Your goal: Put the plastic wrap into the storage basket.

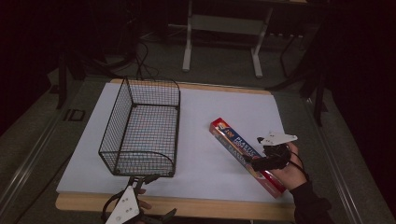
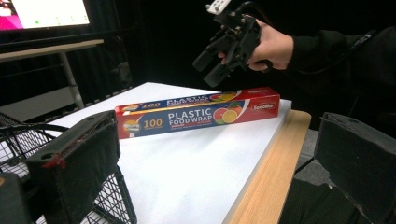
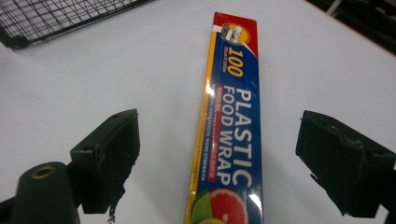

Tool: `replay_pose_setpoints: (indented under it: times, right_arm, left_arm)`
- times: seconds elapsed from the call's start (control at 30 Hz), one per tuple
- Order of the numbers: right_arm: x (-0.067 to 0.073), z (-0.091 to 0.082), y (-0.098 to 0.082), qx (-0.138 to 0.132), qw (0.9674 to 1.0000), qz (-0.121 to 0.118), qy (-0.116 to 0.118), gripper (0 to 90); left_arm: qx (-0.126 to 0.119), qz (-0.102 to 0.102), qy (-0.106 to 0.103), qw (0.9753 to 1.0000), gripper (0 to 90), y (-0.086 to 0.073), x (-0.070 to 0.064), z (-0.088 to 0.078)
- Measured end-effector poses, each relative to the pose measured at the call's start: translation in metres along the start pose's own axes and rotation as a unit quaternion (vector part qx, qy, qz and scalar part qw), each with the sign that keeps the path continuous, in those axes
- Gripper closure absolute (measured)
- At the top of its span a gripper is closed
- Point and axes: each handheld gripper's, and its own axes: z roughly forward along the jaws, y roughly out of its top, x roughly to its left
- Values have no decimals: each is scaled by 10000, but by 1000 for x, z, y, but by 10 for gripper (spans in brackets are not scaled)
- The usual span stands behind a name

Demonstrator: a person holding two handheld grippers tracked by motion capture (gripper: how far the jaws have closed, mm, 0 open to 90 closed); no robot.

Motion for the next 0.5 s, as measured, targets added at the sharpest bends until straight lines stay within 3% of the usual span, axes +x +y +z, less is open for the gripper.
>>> replay_pose_setpoints:
  times: [0.17,0.5]
  right_arm:
    - [-6,8,5,69,10000,48,0,150]
    - [-19,32,9,548,9978,331,142,154]
  left_arm:
    - [3,3,-10,10000,9,0,0,0]
    - [-20,-4,-37,10000,9,1,0,-1]
